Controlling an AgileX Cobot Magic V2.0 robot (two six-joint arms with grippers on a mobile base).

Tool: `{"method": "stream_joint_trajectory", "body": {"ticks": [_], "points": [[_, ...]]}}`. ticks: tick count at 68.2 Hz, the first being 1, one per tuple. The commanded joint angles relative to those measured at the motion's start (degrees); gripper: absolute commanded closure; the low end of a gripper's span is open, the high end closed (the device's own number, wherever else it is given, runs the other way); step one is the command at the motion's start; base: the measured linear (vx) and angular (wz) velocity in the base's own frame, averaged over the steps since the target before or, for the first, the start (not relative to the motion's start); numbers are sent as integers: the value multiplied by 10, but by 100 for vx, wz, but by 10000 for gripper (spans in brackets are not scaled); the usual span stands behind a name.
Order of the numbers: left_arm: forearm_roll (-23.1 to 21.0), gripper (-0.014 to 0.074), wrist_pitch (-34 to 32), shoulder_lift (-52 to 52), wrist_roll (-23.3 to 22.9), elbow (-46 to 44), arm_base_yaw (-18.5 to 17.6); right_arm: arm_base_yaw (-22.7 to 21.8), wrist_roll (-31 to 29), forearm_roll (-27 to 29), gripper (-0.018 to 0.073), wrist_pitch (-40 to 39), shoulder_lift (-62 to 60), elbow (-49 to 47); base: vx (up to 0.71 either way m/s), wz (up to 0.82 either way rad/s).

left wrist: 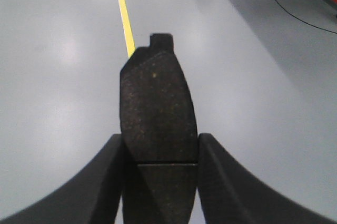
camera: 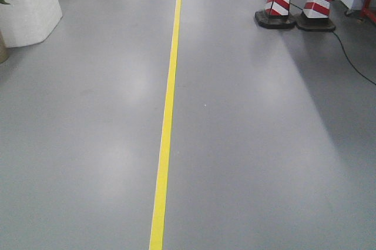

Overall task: Move and align brake pads A on conveyor
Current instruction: 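Drive along the yellow floor line past the striped cones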

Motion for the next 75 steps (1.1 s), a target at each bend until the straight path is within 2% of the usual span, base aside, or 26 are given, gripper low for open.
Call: {"method": "stream_joint_trajectory", "body": {"ticks": [1, 75], "points": [[5, 603, -53, 8, -4, -15, -4, -2, -2, -22, 564, -43, 7, -17, 71, 3], [5, 603, -53, 8, -4, -15, -4, -2, -2, -22, 564, -43, 7, -17, 76, -1]]}}
